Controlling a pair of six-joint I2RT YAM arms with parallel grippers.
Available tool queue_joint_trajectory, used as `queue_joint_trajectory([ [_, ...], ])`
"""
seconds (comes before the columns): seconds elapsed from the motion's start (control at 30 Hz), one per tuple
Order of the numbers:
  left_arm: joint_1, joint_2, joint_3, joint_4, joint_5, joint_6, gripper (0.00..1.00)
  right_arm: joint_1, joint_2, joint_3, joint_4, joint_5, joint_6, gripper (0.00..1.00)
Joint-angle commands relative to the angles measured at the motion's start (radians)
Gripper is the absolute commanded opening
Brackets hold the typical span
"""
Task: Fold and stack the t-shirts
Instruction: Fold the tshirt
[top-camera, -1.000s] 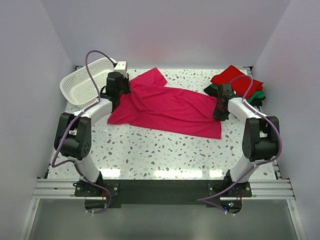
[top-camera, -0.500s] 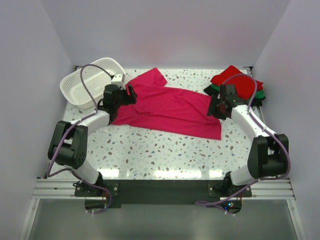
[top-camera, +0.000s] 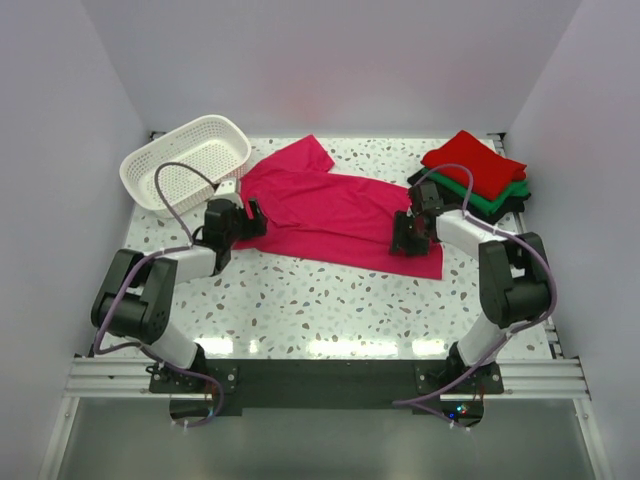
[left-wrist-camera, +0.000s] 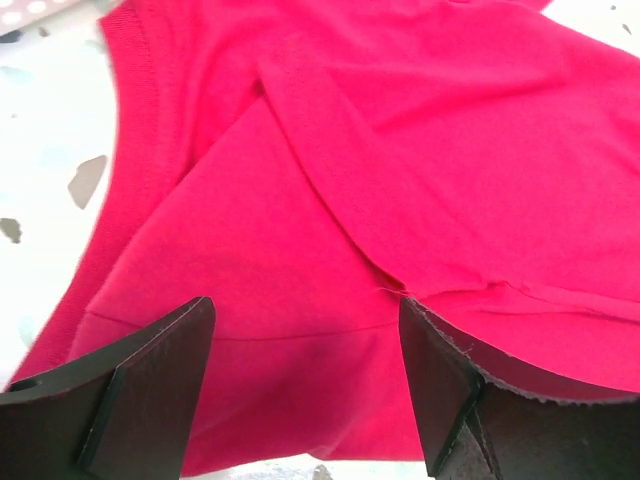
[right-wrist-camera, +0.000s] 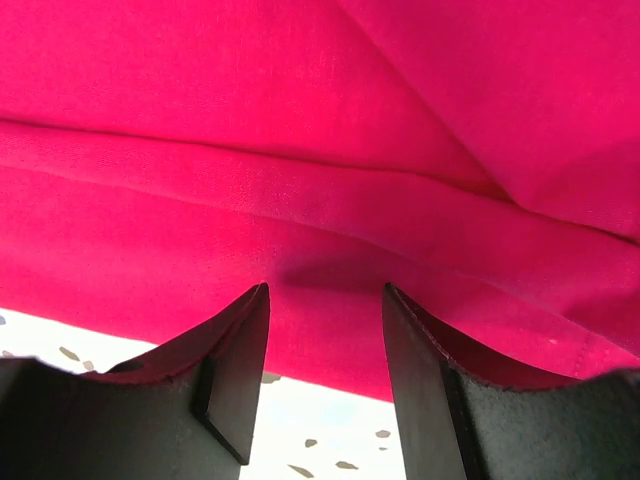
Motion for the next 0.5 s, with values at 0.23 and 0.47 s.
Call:
queue_joint_trajectory([
  [0.23,0.07,0.002,-0.062,0.089,-0.146,-0.063,0.85,0.022,0.006,-0.081,0.01,0.032,0.022,0.52],
  [0.47,0.112,0.034,-0.054,0.082,-0.12,-0.102,0.86,0.039,-0.052,-0.178,-0.004,0.07,0.042,0.52],
])
